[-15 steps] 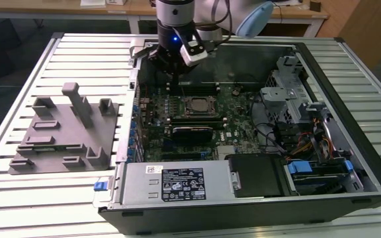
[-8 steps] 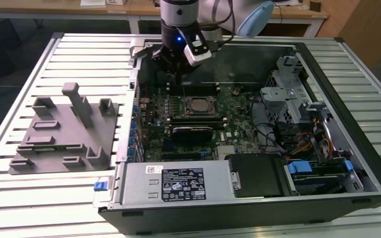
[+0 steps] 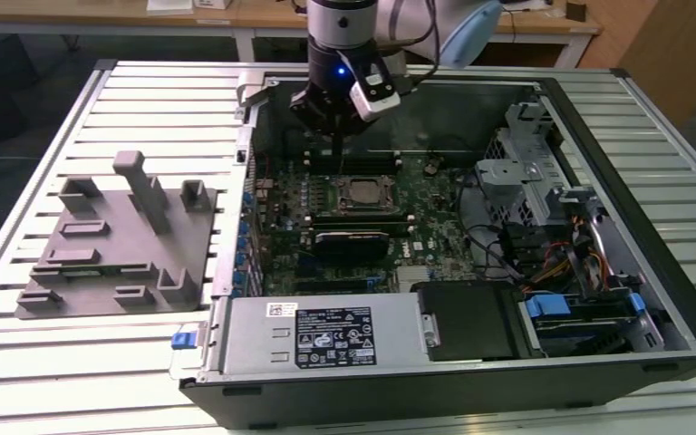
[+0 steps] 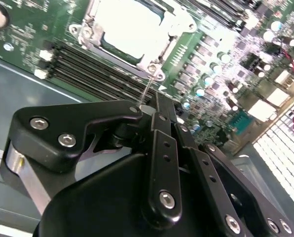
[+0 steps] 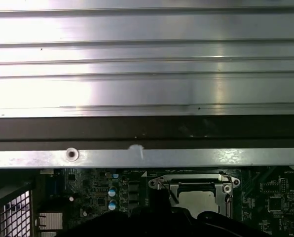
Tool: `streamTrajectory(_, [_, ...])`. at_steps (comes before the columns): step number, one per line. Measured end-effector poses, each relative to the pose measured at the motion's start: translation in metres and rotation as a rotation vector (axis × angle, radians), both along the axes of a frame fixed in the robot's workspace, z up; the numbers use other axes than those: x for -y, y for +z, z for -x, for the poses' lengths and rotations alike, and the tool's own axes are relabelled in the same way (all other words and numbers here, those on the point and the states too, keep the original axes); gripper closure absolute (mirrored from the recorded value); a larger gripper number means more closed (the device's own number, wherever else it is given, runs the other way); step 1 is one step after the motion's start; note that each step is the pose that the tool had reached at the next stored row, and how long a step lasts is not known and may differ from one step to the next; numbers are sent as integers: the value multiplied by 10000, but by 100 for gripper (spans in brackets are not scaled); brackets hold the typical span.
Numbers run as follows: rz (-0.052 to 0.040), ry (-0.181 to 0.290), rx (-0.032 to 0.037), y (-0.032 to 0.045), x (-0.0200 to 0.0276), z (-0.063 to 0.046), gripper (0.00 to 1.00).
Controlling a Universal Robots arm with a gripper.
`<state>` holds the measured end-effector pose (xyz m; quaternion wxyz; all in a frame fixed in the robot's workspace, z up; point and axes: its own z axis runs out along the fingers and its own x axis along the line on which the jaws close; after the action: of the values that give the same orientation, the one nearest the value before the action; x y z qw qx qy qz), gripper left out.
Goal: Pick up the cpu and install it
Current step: 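Install the first cpu locking lever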
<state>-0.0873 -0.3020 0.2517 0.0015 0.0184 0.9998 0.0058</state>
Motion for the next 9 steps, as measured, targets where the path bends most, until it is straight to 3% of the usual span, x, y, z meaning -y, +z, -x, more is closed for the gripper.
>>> streamTrajectory(7, [0, 1, 0, -2, 1, -134, 89])
streamTrajectory(8, [-29, 1, 1, -2, 1, -136, 89])
streamTrajectory(9, [-129, 0, -1, -3, 3, -136, 89])
